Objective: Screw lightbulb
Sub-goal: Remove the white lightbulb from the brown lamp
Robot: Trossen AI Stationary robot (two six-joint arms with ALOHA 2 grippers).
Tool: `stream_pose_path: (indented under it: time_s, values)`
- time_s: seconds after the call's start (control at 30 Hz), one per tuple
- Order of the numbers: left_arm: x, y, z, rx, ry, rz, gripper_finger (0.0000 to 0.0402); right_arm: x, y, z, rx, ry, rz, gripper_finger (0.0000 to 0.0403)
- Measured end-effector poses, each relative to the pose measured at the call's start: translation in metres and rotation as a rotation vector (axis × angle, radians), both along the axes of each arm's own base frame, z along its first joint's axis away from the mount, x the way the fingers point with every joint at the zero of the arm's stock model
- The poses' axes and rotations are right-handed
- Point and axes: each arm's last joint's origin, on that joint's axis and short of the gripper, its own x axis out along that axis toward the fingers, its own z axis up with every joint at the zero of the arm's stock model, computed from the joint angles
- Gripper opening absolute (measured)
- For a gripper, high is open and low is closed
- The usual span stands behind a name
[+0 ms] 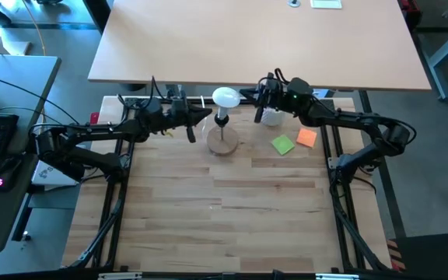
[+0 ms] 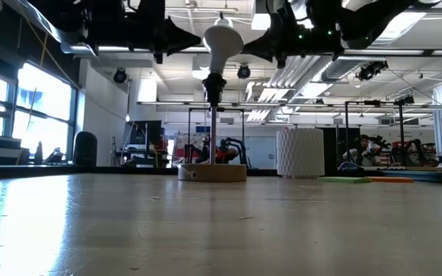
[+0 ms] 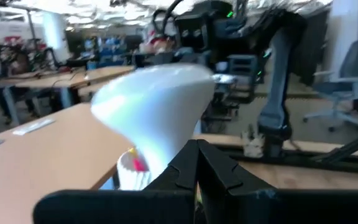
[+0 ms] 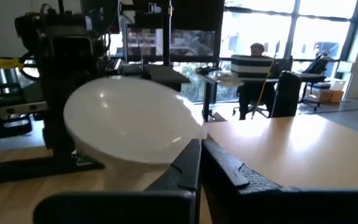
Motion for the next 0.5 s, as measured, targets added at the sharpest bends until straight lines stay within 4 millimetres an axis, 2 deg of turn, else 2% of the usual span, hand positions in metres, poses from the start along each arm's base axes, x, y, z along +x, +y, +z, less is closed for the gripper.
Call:
stream_pose_path:
  time_s: [0.17,0.33,0.5]
  values:
    - [0.0,0.001,-0.006,-0.012,0.058,0.035,0.0,-0.002,-0.003,-0.01,0.032,0.095,-0.008,0.004]
    - [0.0,0.001,-0.01,-0.029,0.102,0.034,0.0,-0.009,-0.01,-0.027,0.099,0.253,-0.026,0.0117]
    - [0.0,0.001,-0.011,-0.031,0.106,0.036,0.0,0.005,-0.004,-0.044,0.124,0.281,0.139,0.0191]
